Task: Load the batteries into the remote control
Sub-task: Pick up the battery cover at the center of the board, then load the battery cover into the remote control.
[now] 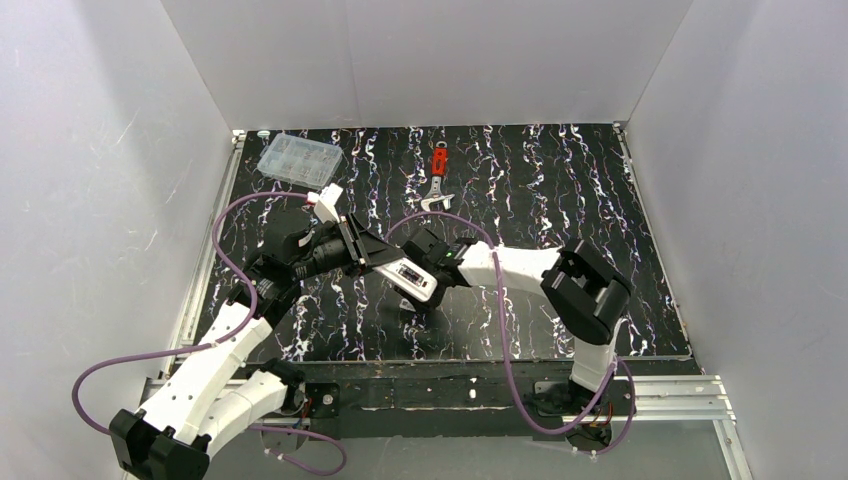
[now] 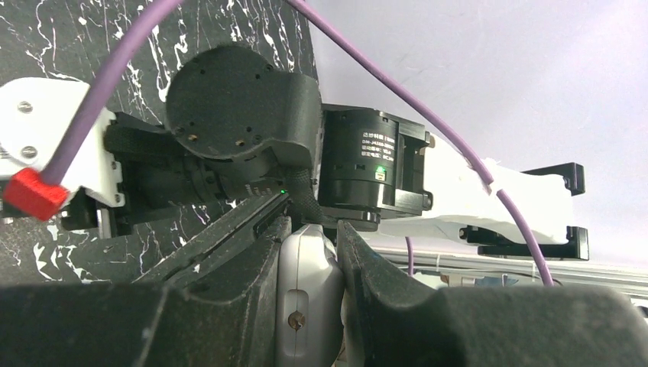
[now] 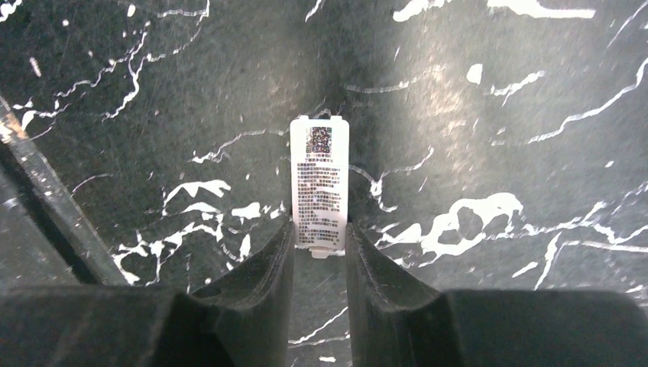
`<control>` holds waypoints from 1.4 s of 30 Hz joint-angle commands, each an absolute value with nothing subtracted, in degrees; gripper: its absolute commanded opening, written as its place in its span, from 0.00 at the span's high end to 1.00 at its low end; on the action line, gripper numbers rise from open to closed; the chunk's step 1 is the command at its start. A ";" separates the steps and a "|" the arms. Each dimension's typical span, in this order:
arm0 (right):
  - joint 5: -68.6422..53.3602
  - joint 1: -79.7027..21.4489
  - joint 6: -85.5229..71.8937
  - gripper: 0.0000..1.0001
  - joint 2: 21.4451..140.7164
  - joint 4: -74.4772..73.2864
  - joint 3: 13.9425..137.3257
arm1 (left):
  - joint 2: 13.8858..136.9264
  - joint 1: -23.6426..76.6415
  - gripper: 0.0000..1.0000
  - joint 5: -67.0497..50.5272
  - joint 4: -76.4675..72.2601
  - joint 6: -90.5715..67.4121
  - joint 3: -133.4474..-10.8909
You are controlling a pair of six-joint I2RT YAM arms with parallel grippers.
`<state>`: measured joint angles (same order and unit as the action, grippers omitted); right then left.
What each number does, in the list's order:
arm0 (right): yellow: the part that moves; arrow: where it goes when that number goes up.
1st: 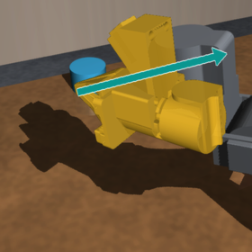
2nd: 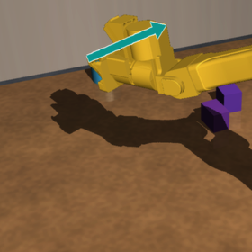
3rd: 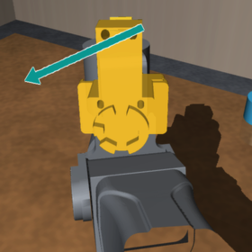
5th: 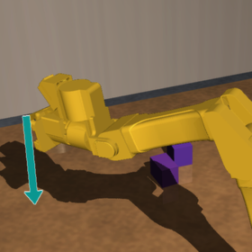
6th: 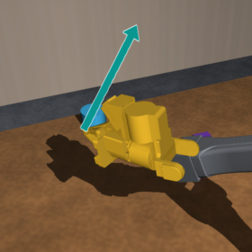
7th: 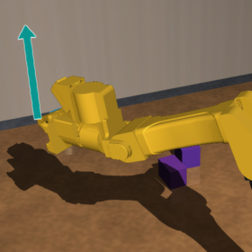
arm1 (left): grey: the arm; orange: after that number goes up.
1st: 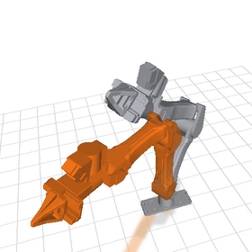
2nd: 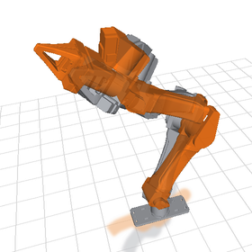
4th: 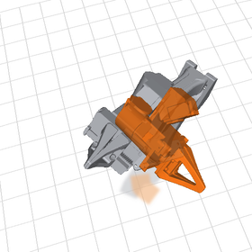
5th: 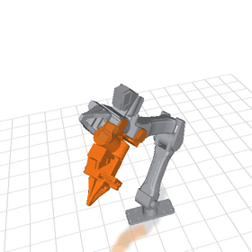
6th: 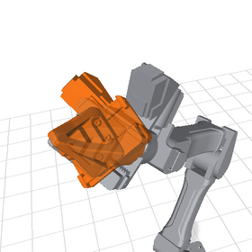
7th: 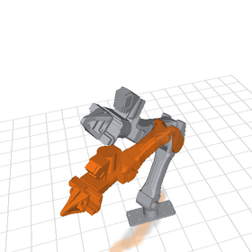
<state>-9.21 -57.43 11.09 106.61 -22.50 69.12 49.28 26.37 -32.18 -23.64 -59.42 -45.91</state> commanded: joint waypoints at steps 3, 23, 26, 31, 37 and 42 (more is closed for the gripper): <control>-12.61 -54.91 2.69 0.80 98.37 -18.86 64.05 | 48.21 26.10 1.00 -33.27 -26.21 -59.34 -47.27; -3.83 -43.71 -1.39 0.81 73.54 -37.12 61.64 | 48.96 25.85 1.00 -31.17 -30.03 -60.54 -44.37; -3.90 -43.25 -0.53 0.82 70.50 -41.23 66.08 | 49.73 25.76 1.00 -31.35 -33.48 -61.97 -42.89; -7.62 -43.24 -1.25 0.87 71.07 -52.56 80.17 | 50.92 25.75 1.00 -30.63 -38.19 -63.42 -40.77; -9.79 -45.45 -1.27 0.89 74.48 -60.84 93.64 | 51.16 25.75 1.00 -27.02 -39.76 -63.54 -39.50; -9.88 -48.51 -0.18 0.89 78.70 -64.25 100.31 | 52.21 25.75 1.00 -26.24 -41.52 -64.91 -39.04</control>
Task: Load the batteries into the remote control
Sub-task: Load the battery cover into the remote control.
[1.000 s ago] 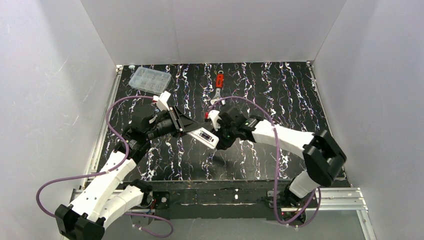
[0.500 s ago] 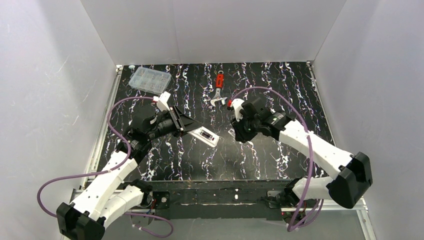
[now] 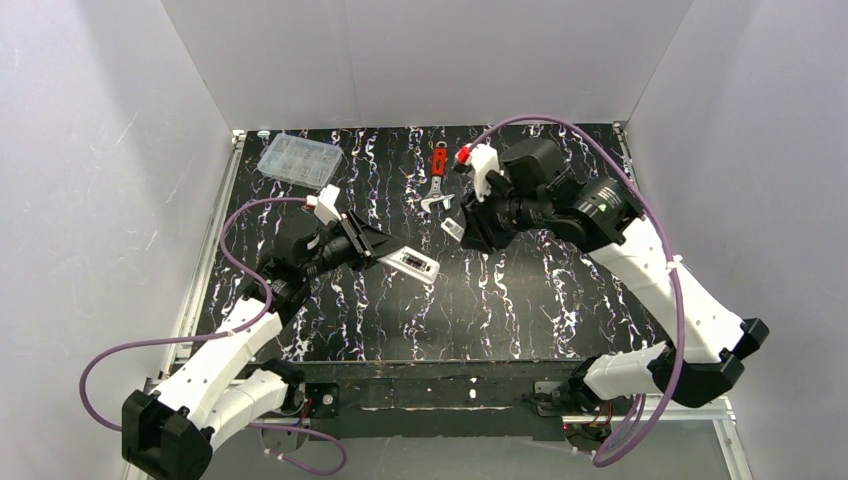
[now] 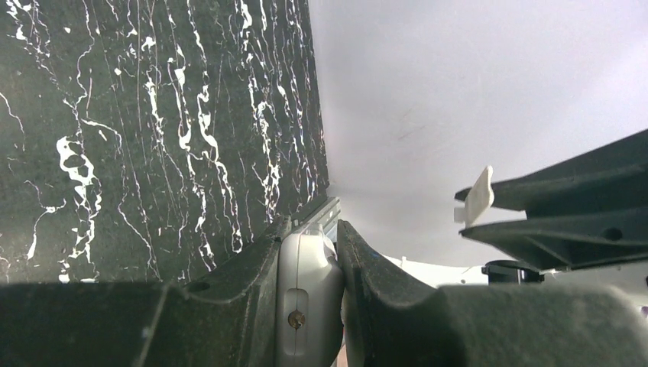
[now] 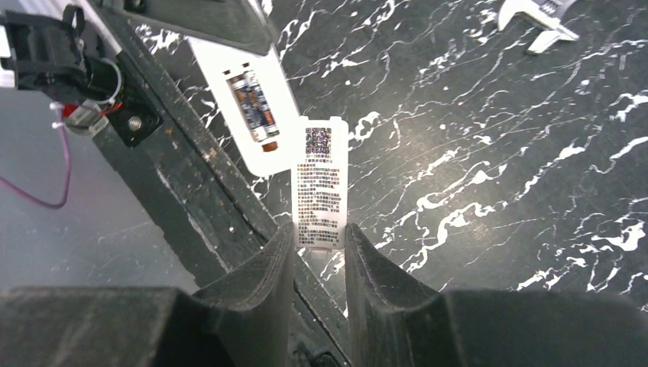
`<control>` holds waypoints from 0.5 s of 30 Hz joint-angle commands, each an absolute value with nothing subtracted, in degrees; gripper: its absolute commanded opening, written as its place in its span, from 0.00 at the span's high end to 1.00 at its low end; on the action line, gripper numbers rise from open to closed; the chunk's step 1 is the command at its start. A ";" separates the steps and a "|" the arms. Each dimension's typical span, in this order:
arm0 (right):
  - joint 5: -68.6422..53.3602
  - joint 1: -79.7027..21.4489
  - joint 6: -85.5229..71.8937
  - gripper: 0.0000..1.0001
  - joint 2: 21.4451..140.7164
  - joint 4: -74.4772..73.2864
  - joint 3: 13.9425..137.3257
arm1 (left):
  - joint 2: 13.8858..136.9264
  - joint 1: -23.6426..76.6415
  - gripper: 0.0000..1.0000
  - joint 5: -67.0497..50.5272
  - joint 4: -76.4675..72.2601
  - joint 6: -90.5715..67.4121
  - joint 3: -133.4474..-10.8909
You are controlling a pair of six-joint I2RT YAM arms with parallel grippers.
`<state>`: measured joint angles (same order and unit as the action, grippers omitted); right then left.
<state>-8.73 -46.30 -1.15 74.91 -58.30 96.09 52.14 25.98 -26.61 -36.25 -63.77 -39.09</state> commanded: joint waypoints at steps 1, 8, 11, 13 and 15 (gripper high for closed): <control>-9.82 -49.28 -0.18 0.89 79.75 -64.63 101.29 | 52.32 25.75 1.00 -26.20 -41.64 -65.04 -38.98; -8.70 -54.43 3.38 0.88 85.10 -65.83 105.91 | 52.27 25.75 1.00 -27.20 -42.80 -66.90 -38.75; -8.81 -55.14 4.77 0.88 85.83 -65.35 106.89 | 52.34 25.75 1.00 -27.86 -44.19 -68.33 -38.30; -8.91 -55.52 5.91 0.88 85.87 -64.83 106.91 | 52.41 25.75 1.00 -28.31 -44.82 -68.96 -38.15; -9.05 -55.78 6.95 0.88 85.99 -64.64 107.00 | 52.40 25.75 1.00 -28.62 -45.04 -69.36 -38.41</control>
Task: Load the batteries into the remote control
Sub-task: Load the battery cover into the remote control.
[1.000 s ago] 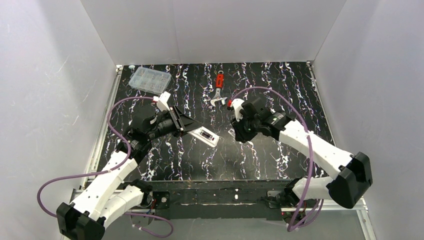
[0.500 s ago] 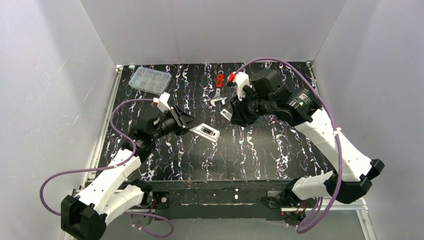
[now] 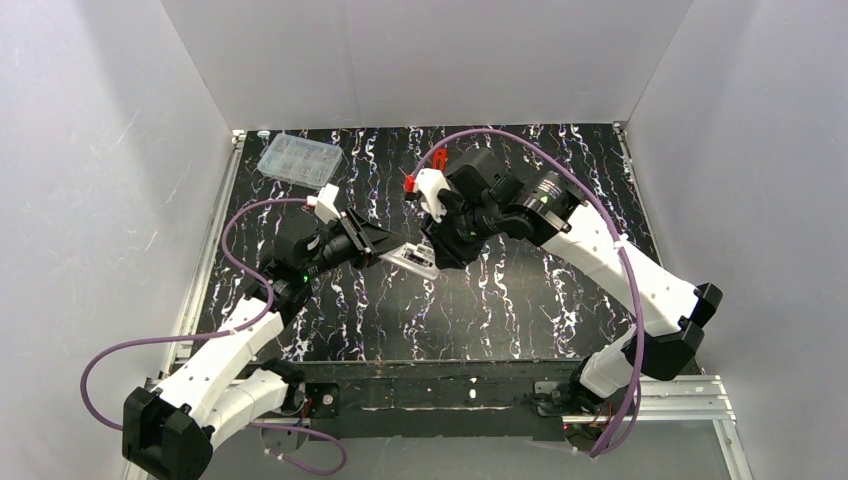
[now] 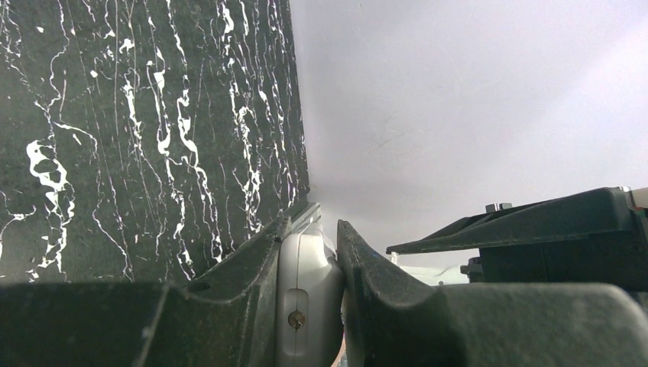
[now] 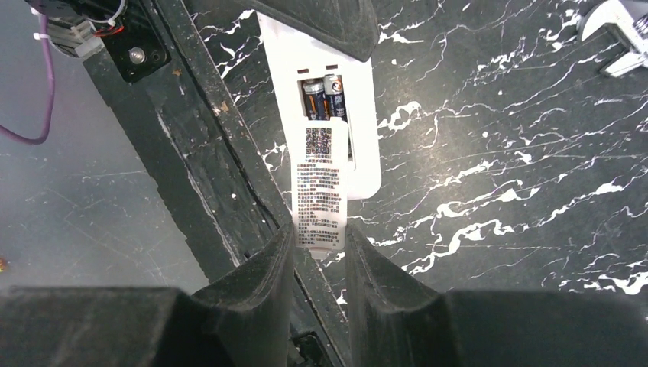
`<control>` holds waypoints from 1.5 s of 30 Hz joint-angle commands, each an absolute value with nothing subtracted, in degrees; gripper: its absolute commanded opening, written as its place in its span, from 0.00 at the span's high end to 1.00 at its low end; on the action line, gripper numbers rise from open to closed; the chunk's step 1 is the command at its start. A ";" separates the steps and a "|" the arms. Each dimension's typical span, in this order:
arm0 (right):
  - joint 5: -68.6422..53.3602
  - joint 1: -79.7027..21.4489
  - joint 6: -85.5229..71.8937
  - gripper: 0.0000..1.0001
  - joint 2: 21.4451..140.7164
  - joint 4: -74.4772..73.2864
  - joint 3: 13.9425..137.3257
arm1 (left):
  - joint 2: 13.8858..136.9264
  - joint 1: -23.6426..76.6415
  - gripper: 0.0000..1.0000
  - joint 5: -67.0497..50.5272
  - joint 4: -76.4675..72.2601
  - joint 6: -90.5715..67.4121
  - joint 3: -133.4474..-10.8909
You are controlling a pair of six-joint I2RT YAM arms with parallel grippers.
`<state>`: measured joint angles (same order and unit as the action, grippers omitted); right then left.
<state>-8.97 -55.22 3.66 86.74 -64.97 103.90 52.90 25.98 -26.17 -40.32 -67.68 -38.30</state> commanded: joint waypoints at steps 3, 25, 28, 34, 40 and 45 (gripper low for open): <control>-9.01 -55.98 8.29 0.88 86.20 -64.64 107.30 | 52.22 25.75 1.00 -28.92 -44.88 -69.43 -38.79; -10.26 -56.43 8.74 0.89 91.09 -66.18 110.38 | 52.91 25.78 1.00 -29.50 -46.54 -70.26 -39.12; -10.44 -56.45 8.79 0.89 91.35 -66.26 110.35 | 53.01 25.75 1.00 -29.66 -46.76 -70.31 -39.30; -10.37 -56.44 8.89 0.89 92.06 -66.26 110.18 | 53.17 25.75 1.00 -29.83 -46.93 -70.51 -39.38; -10.76 -56.44 8.96 0.89 92.53 -66.16 110.21 | 52.85 25.75 1.00 -29.89 -46.84 -70.41 -39.33; -10.70 -56.50 9.10 0.90 92.96 -65.94 110.30 | 52.83 25.75 1.00 -29.88 -46.93 -70.48 -39.30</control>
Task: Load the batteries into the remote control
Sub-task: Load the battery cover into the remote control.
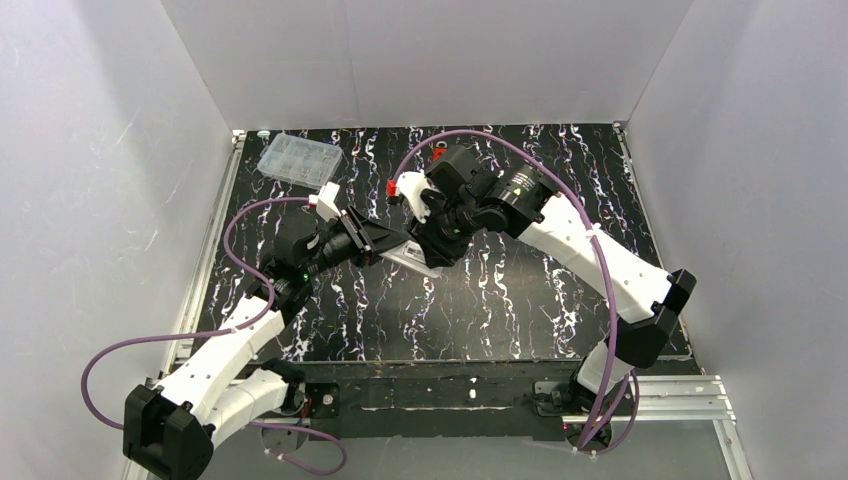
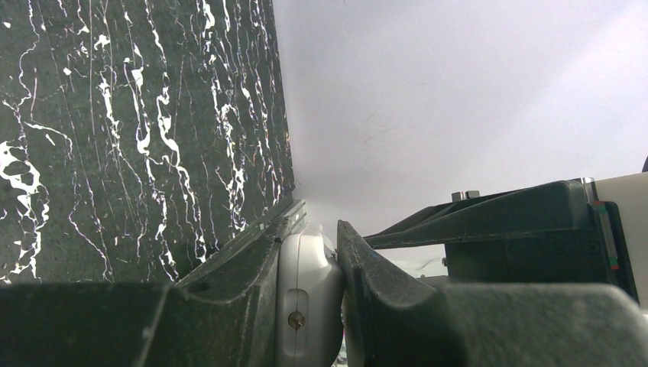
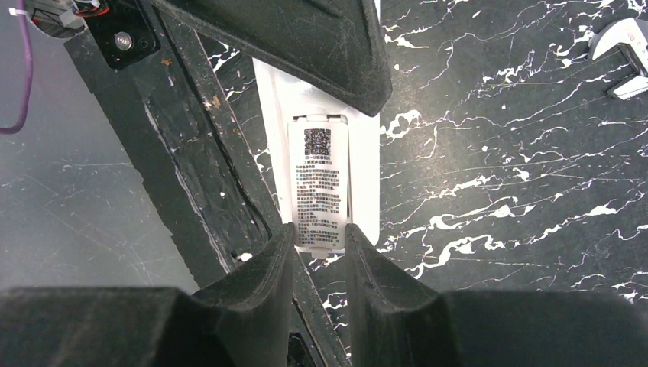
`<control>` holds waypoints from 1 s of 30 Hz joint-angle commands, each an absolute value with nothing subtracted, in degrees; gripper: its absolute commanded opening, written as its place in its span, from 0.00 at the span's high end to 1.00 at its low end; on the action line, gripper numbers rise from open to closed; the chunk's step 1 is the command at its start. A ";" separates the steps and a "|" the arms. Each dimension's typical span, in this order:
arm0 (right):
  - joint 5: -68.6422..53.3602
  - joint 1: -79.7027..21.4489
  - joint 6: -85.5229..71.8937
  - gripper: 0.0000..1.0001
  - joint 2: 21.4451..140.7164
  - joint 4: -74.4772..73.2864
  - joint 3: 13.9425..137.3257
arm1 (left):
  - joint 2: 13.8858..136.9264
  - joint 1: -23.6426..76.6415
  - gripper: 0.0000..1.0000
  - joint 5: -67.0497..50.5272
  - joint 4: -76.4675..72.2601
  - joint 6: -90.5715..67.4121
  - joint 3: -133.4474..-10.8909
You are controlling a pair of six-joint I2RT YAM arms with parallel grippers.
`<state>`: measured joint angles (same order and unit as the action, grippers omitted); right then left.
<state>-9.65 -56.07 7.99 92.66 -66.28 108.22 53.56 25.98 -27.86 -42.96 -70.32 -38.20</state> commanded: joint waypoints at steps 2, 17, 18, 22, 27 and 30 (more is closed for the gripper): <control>-10.55 -56.46 9.05 0.89 93.01 -65.87 110.32 | 52.91 25.75 1.00 -29.95 -47.02 -70.49 -39.39; -10.49 -56.43 9.15 0.89 95.13 -65.14 112.48 | 53.52 25.75 1.00 -31.10 -48.28 -71.58 -39.70; -10.58 -56.47 9.14 0.89 95.24 -65.16 112.62 | 53.48 25.71 1.00 -31.10 -48.40 -71.67 -39.69; -11.22 -56.43 9.23 0.87 95.37 -65.14 112.65 | 53.56 25.75 1.00 -30.98 -48.77 -72.11 -39.84; -10.65 -56.43 9.28 0.67 95.36 -64.56 112.33 | 53.91 25.75 1.00 -30.72 -50.39 -73.21 -39.12; -10.29 -56.50 9.49 0.60 95.38 -64.30 112.13 | 53.58 25.75 1.00 -30.41 -50.25 -73.13 -38.79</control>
<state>-9.15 -55.99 9.23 94.89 -67.11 110.28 54.94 25.61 -28.16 -44.42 -71.75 -38.17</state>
